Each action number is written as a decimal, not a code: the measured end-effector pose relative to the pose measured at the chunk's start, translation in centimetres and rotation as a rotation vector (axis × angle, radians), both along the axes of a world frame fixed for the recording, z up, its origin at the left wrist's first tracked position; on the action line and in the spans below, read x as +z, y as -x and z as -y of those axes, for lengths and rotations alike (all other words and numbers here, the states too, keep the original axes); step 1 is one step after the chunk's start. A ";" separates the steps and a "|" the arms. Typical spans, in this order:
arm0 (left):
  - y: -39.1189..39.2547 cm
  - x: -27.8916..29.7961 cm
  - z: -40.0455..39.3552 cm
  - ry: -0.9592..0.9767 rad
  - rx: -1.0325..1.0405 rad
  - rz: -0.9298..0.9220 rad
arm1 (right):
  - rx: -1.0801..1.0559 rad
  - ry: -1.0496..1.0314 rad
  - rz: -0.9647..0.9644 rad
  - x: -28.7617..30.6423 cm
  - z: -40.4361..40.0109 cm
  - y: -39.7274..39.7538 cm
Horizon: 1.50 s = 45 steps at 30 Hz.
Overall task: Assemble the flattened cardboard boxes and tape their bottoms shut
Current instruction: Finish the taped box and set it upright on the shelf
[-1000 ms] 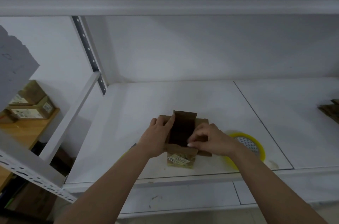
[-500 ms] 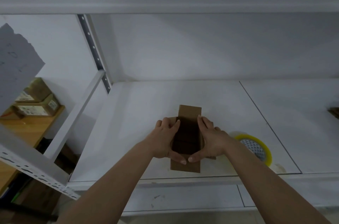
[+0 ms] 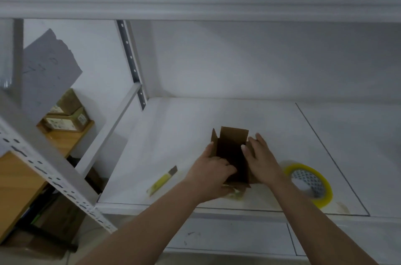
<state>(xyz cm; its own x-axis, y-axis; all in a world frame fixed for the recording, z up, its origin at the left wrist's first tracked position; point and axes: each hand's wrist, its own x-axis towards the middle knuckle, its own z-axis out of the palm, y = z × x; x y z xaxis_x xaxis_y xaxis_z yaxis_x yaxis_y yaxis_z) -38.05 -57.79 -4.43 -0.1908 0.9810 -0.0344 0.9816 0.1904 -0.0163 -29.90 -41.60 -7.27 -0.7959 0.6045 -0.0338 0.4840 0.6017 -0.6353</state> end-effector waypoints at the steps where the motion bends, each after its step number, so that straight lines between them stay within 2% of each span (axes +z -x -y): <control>1: 0.2 -0.2 0.1 -0.066 0.005 -0.024 | -0.021 0.011 -0.019 0.0 0.1 0.4; 4: 2.4 -1.3 0.5 -0.190 0.055 -0.106 | -0.094 0.076 -0.085 0.3 0.2 1.8; 6: 4.4 -1.3 1.1 -0.217 0.119 -0.071 | -0.122 0.103 -0.117 0.5 0.3 3.1; 13: 13.3 -1.2 3.9 -0.060 0.467 -0.118 | -0.050 0.057 -0.082 1.5 2.2 7.2; 18: 17.7 -0.6 3.7 -0.087 0.552 -0.119 | -0.025 0.055 0.011 1.1 2.7 8.8; 23: 20.6 0.1 2.2 -0.137 0.630 -0.032 | -0.035 -0.003 0.091 0.5 2.5 9.7; 26: 21.8 0.2 2.1 -0.091 0.719 0.016 | -0.017 -0.051 0.136 0.5 3.0 9.7; 28: 22.4 0.1 2.1 -0.063 0.681 -0.041 | -0.016 -0.064 0.151 0.6 3.3 9.7; 32: 22.4 0.5 3.0 -0.135 0.616 -0.071 | -0.013 -0.100 0.186 1.0 4.1 9.4; 37: 20.5 2.4 2.8 -0.126 0.543 -0.143 | 0.038 -0.331 0.262 2.1 3.9 7.7; 45: 12.0 3.9 -2.3 -0.188 0.200 -0.110 | -0.032 -0.535 0.367 3.1 3.6 3.1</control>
